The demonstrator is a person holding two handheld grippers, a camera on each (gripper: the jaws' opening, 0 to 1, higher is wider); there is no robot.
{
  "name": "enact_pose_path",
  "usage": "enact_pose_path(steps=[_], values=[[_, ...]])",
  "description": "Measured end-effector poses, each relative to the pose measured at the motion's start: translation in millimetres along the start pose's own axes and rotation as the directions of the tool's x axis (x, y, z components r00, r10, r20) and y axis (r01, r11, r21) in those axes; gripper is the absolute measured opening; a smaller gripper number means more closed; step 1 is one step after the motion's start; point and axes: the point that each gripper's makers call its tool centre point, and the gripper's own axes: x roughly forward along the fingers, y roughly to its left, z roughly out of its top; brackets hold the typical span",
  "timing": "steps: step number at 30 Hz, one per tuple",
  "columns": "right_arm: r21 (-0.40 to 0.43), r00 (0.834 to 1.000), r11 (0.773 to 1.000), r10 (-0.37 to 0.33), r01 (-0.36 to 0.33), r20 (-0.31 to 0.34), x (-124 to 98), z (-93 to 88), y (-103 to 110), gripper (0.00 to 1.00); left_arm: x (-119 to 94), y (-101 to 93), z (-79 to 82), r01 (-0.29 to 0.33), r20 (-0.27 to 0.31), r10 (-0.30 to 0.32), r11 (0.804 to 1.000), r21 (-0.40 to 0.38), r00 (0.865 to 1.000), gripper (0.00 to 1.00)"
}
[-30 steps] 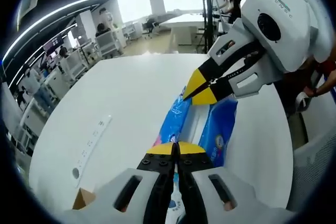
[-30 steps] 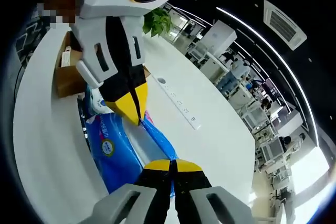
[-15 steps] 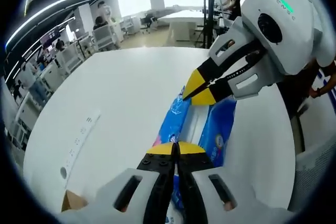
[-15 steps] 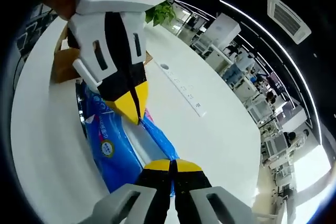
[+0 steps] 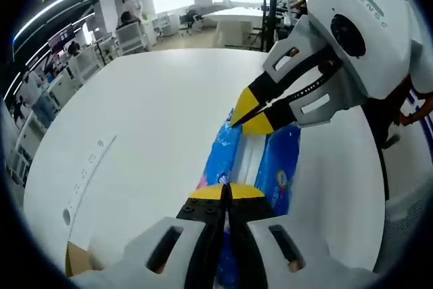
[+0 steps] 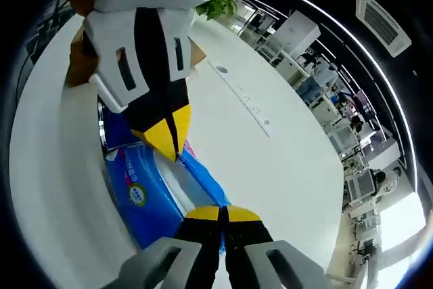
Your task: Operate the shoe box by opening the lid, removing the specified soft item, and placing it in the target area until the item is outside and the box remains undamaged.
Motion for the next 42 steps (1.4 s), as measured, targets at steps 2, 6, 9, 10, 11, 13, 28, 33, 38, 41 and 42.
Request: enact_pose_path(steps=[2, 6, 9, 10, 11, 13, 28, 33, 38, 41, 42], values=[[-0.003, 1.000, 1.000, 0.002, -0.002, -0.002, 2.2, -1.6, 0.3, 0.00, 1.5, 0.5, -1.2, -0.001, -0.003, 0.001, 1.000, 0.000, 1.000, 0.00], [0.005, 1.000, 1.000, 0.004, -0.004, -0.008, 5.0, -4.6, -0.7, 0.00, 4.2, 2.0, 0.8, 0.001, -0.001, -0.001, 1.000, -0.009, 1.000, 0.00], [0.016, 1.000, 1.000, -0.001, 0.001, -0.007, 4.8, -5.2, -1.1, 0.00, 3.7, 2.2, 1.4, -0.004, -0.001, 0.004, 1.000, -0.009, 1.000, 0.00], [0.017, 1.000, 1.000, -0.001, 0.001, -0.008, 5.2, -5.4, -0.7, 0.00, 3.4, 1.9, 1.3, -0.004, -0.001, 0.004, 1.000, -0.010, 1.000, 0.00], [0.019, 1.000, 1.000, 0.003, -0.003, -0.013, 5.8, -7.1, 0.3, 0.00, 3.6, 2.4, 1.0, -0.003, -0.002, 0.003, 1.000, -0.010, 1.000, 0.00], [0.016, 1.000, 1.000, 0.003, -0.003, -0.016, 5.4, -8.5, 1.5, 0.00, 4.7, 3.3, 1.1, -0.003, 0.000, 0.003, 1.000, -0.006, 1.000, 0.00], [0.155, 1.000, 0.988, -0.026, 0.027, -0.012, -15.2, -6.0, -0.7, 0.08, -16.3, 0.8, 14.2, -0.028, 0.047, 0.027, 0.999, 0.017, 0.999, 0.09], [0.181, 1.000, 0.983, -0.022, 0.023, -0.008, -28.9, -2.8, 4.2, 0.15, -31.4, -1.8, 15.9, -0.036, 0.055, 0.034, 0.999, 0.037, 0.998, 0.10], [0.201, 1.000, 0.979, -0.030, 0.029, -0.001, -41.6, -0.3, 5.2, 0.20, -41.6, -7.7, 17.6, -0.025, 0.058, 0.023, 0.999, 0.033, 0.998, 0.14], [0.225, 0.999, 0.974, -0.038, 0.036, 0.003, -48.4, 0.9, 4.1, 0.23, -50.6, -14.3, 21.7, -0.012, 0.077, 0.009, 0.999, 0.038, 0.997, 0.17], [0.244, 0.999, 0.969, -0.038, 0.035, 0.006, -50.8, 1.7, 4.1, 0.24, -54.8, -16.0, 22.7, -0.011, 0.082, 0.008, 0.999, 0.039, 0.997, 0.18]])
